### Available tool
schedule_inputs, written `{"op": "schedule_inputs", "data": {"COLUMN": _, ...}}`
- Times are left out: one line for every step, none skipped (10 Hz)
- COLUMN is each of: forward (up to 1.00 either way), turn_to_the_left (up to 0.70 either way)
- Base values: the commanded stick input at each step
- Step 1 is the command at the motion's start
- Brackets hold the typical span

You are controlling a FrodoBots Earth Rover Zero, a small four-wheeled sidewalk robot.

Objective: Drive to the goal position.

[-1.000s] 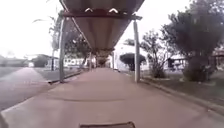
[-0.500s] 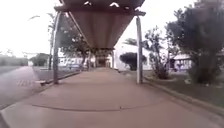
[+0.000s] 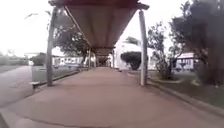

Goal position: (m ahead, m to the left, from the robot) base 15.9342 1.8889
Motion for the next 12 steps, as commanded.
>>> {"op": "schedule_inputs", "data": {"forward": 0.85, "turn_to_the_left": 0.00}}
{"op": "schedule_inputs", "data": {"forward": 0.85, "turn_to_the_left": 0.00}}
{"op": "schedule_inputs", "data": {"forward": 0.85, "turn_to_the_left": 0.00}}
{"op": "schedule_inputs", "data": {"forward": 0.85, "turn_to_the_left": 0.00}}
{"op": "schedule_inputs", "data": {"forward": 0.85, "turn_to_the_left": 0.00}}
{"op": "schedule_inputs", "data": {"forward": 0.85, "turn_to_the_left": 0.00}}
{"op": "schedule_inputs", "data": {"forward": 0.85, "turn_to_the_left": 0.00}}
{"op": "schedule_inputs", "data": {"forward": 0.85, "turn_to_the_left": 0.00}}
{"op": "schedule_inputs", "data": {"forward": 0.85, "turn_to_the_left": 0.00}}
{"op": "schedule_inputs", "data": {"forward": 0.85, "turn_to_the_left": 0.00}}
{"op": "schedule_inputs", "data": {"forward": 0.85, "turn_to_the_left": 0.00}}
{"op": "schedule_inputs", "data": {"forward": 0.85, "turn_to_the_left": 0.00}}
